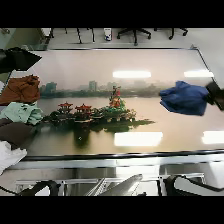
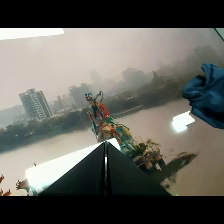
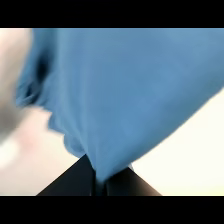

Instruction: Fold the shirts.

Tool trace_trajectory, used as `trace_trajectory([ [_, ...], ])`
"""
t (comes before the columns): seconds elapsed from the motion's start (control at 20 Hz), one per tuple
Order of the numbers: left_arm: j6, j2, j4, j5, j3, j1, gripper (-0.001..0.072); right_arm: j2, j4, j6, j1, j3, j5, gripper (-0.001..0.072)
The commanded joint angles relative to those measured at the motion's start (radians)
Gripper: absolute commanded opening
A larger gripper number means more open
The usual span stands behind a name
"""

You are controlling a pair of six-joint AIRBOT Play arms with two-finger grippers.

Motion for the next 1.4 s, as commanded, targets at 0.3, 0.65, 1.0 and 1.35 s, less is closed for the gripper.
trace_trajectory([
  [0.3,0.001,0.0,0.0,0.019,0.0,-0.001,0.0021,0.193,0.193,-0.128,-0.225,-0.7,0.378,0.0016],
  [0.65,0.001,0.0,0.0,0.017,0.0,-0.047,0.0021,0.286,-0.082,-0.133,-0.322,-0.571,-0.024,0.071],
  [1.0,-0.007,0.001,0.003,0.042,0.0,-0.055,0.002,0.504,0.302,-0.246,-0.199,-0.267,-0.029,0.0018],
  [1.35,-0.035,0.277,0.059,-0.012,-0.464,-0.139,0.0019,0.67,0.263,-0.261,0.672,-0.526,0.313,0.0018],
])
